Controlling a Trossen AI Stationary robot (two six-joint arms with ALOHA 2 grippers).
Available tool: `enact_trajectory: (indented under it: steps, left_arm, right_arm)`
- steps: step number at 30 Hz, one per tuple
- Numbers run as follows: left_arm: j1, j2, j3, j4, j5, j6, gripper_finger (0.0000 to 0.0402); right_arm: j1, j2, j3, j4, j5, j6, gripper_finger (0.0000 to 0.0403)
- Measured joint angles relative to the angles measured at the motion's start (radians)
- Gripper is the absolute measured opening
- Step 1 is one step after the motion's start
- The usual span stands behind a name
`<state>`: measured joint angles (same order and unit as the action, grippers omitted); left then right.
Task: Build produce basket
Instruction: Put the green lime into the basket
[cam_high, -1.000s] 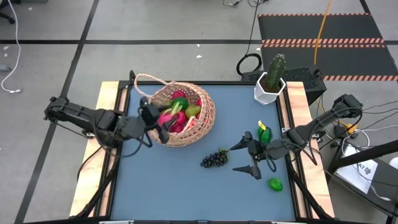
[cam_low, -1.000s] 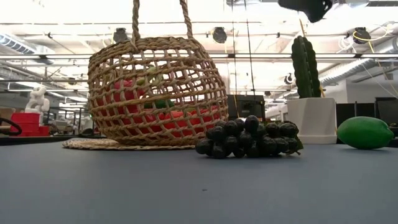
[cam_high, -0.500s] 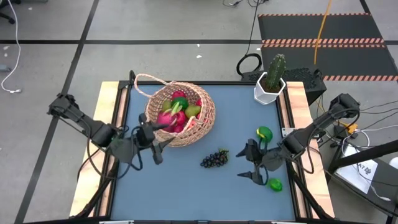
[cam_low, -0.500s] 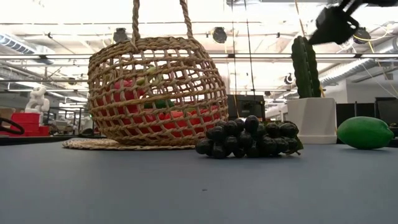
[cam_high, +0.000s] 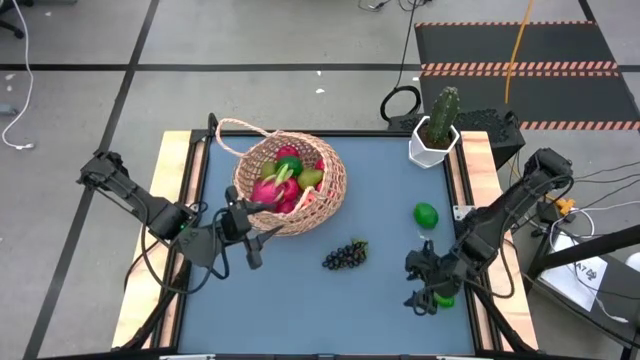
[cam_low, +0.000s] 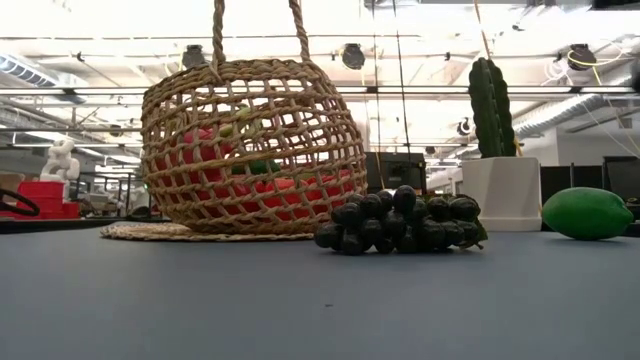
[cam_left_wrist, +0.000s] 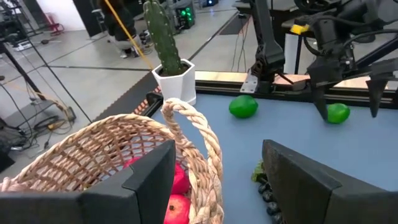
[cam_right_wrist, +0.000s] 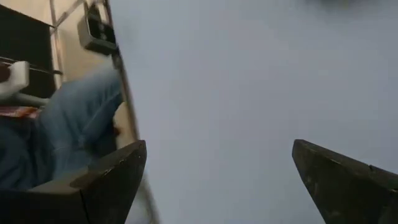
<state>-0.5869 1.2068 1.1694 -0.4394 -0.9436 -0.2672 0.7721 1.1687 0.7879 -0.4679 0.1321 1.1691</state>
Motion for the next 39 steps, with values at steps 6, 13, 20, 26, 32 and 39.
enact_trajectory:
  steps: [6, 13, 20, 26, 32, 39]
  left_arm:
    - [0.000, 0.000, 0.000, 0.001, 0.000, -0.001, 0.0239]
    - [0.000, 0.000, 0.000, 0.003, 0.002, -0.005, 0.0239]
    - [0.000, 0.000, 0.000, 0.002, 0.003, -0.005, 0.0239]
    - [0.000, 0.000, 0.000, 0.002, 0.003, -0.005, 0.0239]
    - [0.000, 0.000, 0.000, 0.002, 0.003, -0.006, 0.0239]
    - [0.000, 0.000, 0.000, 0.001, 0.003, -0.006, 0.0239]
  right_arm:
    - [0.078, 0.002, 0.000, -0.052, -0.024, 0.228, 0.0400]
    - [0.149, 0.002, 0.000, -0.065, -0.106, 0.434, 0.0400]
    - [0.178, 0.001, 0.000, -0.116, -0.130, 0.624, 0.0400]
    - [0.179, 0.003, 0.000, -0.223, -0.138, 0.671, 0.0400]
    - [0.179, 0.049, 0.000, -0.324, -0.221, 0.681, 0.0400]
    - [0.187, 0.145, -0.001, -0.319, -0.320, 0.639, 0.0400]
